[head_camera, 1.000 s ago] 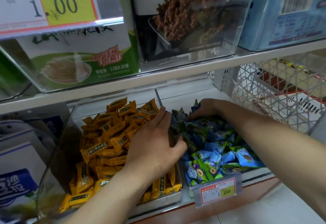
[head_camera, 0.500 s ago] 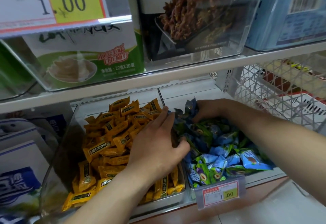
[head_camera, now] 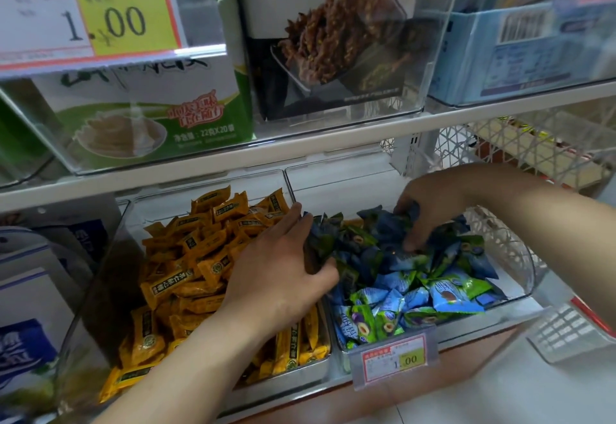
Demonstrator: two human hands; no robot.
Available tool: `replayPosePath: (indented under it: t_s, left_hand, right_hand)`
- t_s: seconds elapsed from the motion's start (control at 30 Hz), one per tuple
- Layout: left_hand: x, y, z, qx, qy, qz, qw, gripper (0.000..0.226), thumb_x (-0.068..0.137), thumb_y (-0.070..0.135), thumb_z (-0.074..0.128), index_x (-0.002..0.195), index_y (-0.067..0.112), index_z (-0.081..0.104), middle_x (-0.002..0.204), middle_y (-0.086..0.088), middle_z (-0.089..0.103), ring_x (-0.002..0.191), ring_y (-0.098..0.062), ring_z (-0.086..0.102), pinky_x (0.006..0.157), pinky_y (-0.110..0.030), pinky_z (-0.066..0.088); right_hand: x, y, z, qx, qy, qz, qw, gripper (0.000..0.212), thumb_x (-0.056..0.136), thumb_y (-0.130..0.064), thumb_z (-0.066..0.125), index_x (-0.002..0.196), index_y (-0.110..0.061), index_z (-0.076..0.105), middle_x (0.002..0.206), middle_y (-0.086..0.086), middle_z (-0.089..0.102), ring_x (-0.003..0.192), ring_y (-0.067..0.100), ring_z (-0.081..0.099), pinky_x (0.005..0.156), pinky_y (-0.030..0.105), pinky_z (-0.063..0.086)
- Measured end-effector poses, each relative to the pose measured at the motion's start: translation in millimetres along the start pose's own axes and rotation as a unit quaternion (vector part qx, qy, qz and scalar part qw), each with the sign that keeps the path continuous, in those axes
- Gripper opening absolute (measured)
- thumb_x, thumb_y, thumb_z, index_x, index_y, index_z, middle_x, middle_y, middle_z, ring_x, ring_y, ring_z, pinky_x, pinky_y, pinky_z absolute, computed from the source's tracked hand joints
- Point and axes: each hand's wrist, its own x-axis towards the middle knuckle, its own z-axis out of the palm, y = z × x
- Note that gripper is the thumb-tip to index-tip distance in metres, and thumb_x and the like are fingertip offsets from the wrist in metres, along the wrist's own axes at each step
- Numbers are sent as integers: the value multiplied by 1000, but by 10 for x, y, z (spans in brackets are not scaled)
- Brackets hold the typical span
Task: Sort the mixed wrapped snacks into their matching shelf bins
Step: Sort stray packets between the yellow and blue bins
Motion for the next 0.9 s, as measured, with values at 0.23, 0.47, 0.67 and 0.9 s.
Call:
replayPosePath:
  t_s: [0.23, 0.47, 0.67, 0.9]
  left_hand:
    - [-7, 19, -5, -6, 6, 0, 1000, 85, 72, 73, 37, 149, 39, 32, 162, 20, 14, 144, -11, 29, 108, -27, 31]
    - [-12, 14, -5, -10, 1, -3, 1000, 83, 74, 71, 35, 151, 39, 30, 163, 20, 11, 145, -9, 26, 109, -26, 27]
    - [-17, 23, -10, -13, -2, -7, 1000, 81, 75, 70, 36, 150, 40, 29, 163, 20, 10, 145, -9, 25, 109, -27, 28]
    - [-5, 15, -13, -26, -2, 1, 1000, 78, 74, 71, 39, 146, 43, 35, 162, 19, 15, 145, -8, 26, 99, -20, 23]
  right_hand:
    - [576, -331, -23, 132, 242, -79, 958, 32, 95, -49, 55, 103, -22, 71, 101, -4, 68, 97, 18, 61, 79, 28, 43]
    - [1122, -365, 199, -11, -15, 59, 998, 76, 91, -55, 55, 153, -19, 30, 152, 13, 36, 131, 32, 44, 100, 36, 40]
    - [1205, -340, 338, 4, 65, 15, 998, 61, 95, -43, 55, 149, -19, 37, 151, 10, 40, 132, 29, 44, 104, 35, 36]
    - [1025, -211, 284, 248, 222, -70, 940, 37, 79, -36, 78, 109, -18, 68, 112, 3, 66, 102, 21, 62, 83, 29, 47]
